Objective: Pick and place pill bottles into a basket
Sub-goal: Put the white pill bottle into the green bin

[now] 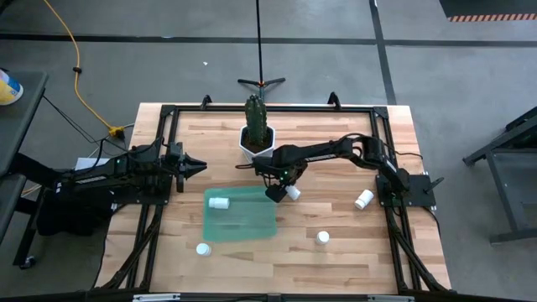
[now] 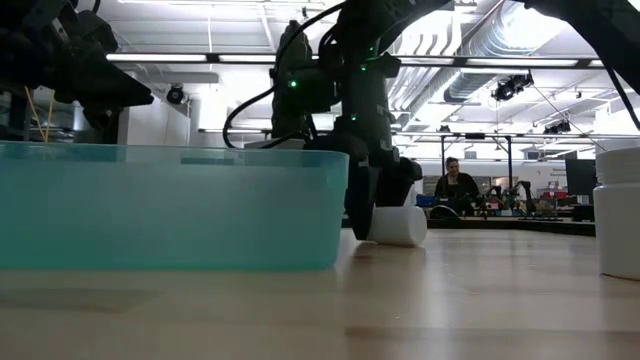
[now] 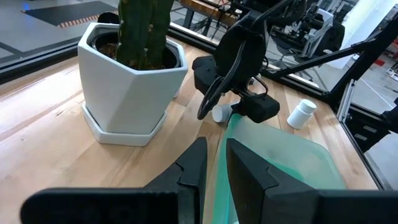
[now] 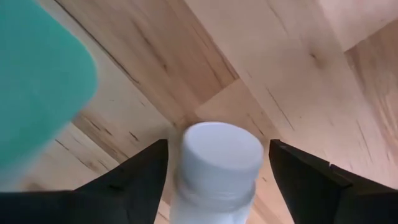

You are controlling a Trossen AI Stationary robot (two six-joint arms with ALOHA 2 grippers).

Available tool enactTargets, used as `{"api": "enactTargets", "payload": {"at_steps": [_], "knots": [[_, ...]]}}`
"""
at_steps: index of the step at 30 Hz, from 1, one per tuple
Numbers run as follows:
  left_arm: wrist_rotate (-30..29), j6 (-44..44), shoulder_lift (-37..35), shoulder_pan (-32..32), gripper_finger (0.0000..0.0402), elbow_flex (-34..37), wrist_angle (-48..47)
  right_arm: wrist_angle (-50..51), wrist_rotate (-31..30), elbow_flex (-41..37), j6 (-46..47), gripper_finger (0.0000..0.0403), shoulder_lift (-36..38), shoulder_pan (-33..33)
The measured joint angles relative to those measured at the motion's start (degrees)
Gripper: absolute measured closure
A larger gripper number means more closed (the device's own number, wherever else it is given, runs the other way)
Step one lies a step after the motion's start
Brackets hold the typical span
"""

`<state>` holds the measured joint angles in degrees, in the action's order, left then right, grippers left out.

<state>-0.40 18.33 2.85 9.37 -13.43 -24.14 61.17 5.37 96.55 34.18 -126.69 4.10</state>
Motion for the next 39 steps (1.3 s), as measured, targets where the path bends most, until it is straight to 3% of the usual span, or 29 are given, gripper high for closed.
{"api": "enactTargets", "payload": {"at_steps": [12, 39], "knots": [[0.0, 0.0, 0.0, 0.0, 0.0305, 0.0, 0.0, 0.3, 0.1, 0.0, 0.2, 0.0253, -0.1, 0.0], [0.0, 0.0, 0.0, 0.0, 0.0305, 0.0, 0.2, 2.9, 1.0, 0.2, 0.4, 0.0253, 1.9, -0.6]]}}
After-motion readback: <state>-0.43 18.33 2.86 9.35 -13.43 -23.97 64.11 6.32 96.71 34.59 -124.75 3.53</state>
